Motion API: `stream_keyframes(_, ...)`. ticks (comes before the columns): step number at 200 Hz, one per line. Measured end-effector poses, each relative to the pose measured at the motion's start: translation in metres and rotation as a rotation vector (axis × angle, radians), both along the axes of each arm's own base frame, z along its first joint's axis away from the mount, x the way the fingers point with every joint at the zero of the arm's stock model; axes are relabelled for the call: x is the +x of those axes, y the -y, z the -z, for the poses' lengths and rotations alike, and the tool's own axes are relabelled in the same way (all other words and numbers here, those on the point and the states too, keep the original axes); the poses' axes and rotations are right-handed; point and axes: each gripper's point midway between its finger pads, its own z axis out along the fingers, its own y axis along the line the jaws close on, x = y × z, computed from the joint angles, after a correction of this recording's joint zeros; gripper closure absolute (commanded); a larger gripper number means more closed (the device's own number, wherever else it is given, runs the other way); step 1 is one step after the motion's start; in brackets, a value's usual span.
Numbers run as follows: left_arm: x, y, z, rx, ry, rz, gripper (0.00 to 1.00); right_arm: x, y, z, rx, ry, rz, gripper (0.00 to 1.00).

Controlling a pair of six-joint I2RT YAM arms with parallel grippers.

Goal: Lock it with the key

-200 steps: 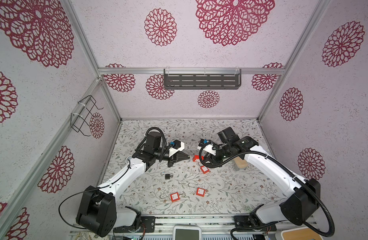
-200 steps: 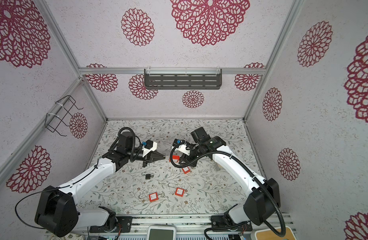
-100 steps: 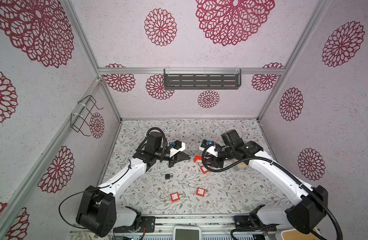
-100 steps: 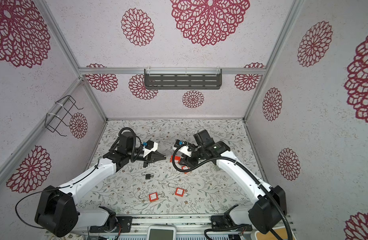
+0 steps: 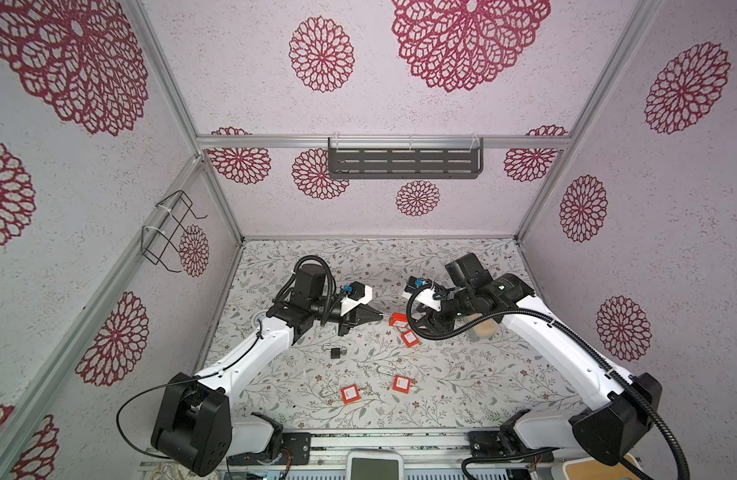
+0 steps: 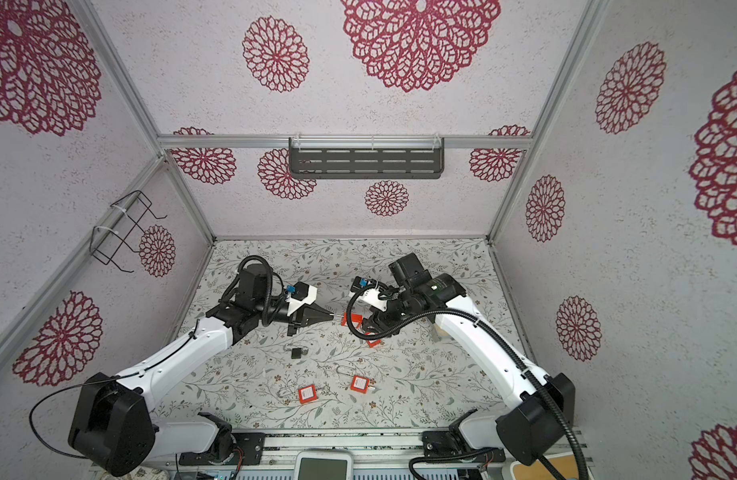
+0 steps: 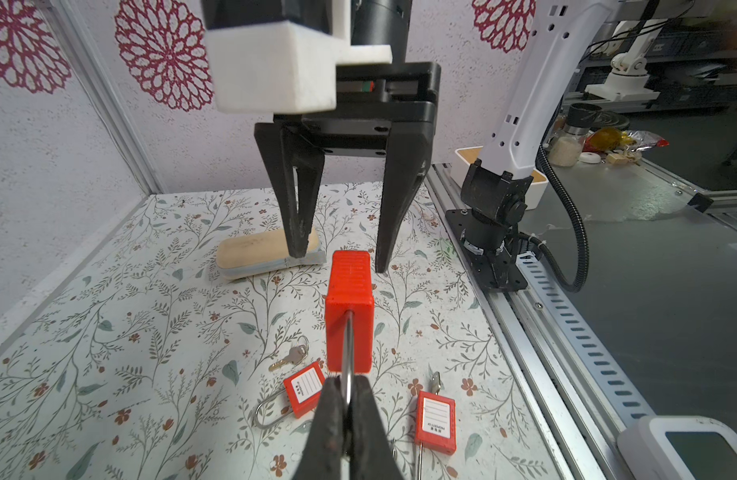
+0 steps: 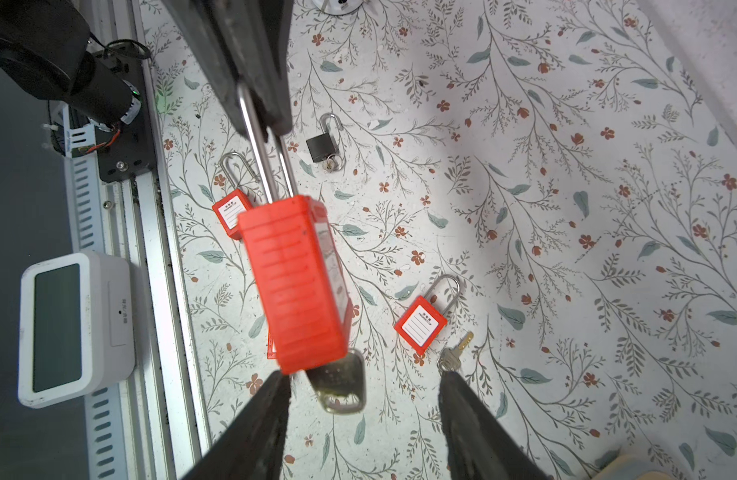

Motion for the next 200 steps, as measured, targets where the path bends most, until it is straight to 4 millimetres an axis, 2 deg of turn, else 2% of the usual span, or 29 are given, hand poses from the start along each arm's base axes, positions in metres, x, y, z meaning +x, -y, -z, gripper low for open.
stream_keyframes(55, -0.002, 0.001, 0.001, 0.003, -0.001, 0.005, 1.00, -0.002, -0.002, 0.018, -0.038, -0.081, -0.011, 0.61)
stream_keyframes(118, -0.004, 0.004, -0.001, 0.009, 0.012, 0.001, 1.00, 0.000, -0.006, 0.016, -0.011, -0.066, -0.018, 0.72)
stream_keyframes(200, -0.006, 0.005, -0.001, 0.008, 0.015, 0.007, 1.00, -0.010, -0.005, 0.015, 0.042, -0.027, -0.039, 0.86)
